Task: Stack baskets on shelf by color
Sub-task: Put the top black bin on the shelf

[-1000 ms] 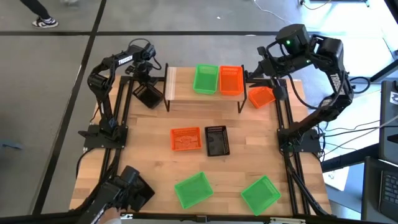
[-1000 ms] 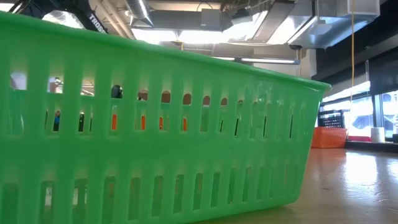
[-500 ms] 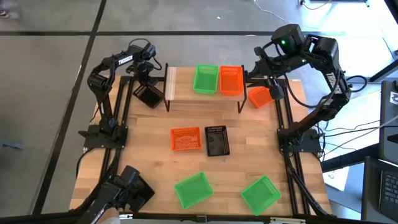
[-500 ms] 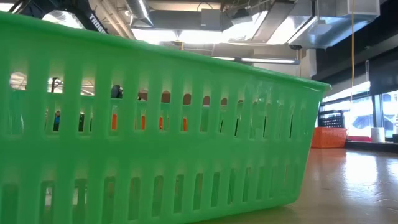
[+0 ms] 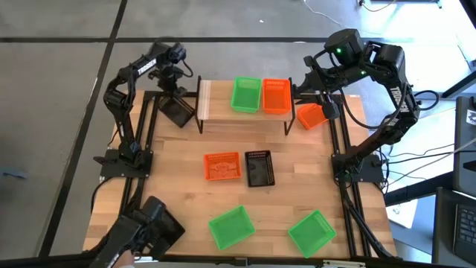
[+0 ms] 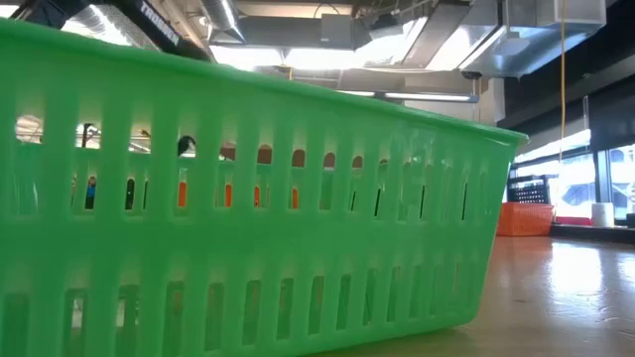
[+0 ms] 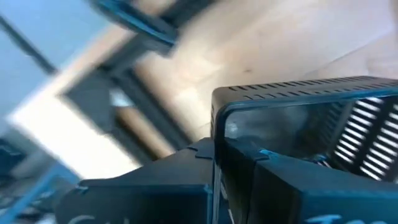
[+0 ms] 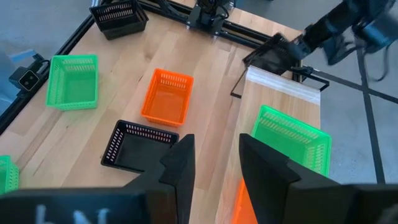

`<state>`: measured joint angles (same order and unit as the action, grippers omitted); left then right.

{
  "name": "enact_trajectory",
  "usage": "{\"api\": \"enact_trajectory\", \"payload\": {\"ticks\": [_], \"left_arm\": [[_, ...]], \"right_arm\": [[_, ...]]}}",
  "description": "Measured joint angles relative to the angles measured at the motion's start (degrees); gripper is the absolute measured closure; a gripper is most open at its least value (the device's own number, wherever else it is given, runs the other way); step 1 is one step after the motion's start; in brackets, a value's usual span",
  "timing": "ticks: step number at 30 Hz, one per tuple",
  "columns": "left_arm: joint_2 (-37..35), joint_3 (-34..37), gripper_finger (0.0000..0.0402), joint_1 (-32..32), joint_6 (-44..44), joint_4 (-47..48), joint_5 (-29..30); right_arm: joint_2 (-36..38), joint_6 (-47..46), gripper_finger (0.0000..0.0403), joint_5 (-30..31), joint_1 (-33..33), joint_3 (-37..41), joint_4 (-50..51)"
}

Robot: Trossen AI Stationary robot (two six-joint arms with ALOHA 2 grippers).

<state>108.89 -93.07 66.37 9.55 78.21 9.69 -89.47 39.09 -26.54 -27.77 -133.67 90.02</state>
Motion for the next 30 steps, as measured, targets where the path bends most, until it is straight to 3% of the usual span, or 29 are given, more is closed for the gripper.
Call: {"api": "enact_trajectory", "payload": {"ticks": [6, 20, 27, 30], "left_arm": [[-0.7, -11.6, 0.0401, -1.4, 3.0, 11.1, 7.6], [-3.3, -31.0, 0.0401, -6.5, 9.1, 11.9, 24.0], [-3.2, -41.9, 0.0401, -8.6, 16.5, 11.7, 26.3], [-5.8, -40.3, 0.0401, -9.7, 22.9, 8.5, 26.6]], "right_arm": [[0.0, 0.0, 0.0280, 1.6, 0.0, 0.0, 0.0], [0.0, 0.0, 0.0280, 3.0, 0.0, 0.0, 0.0], [0.0, 0.0, 0.0280, 3.0, 0.0, 0.0, 0.0], [0.0, 0.0, 0.0280, 3.0, 0.0, 0.0, 0.0]]}}
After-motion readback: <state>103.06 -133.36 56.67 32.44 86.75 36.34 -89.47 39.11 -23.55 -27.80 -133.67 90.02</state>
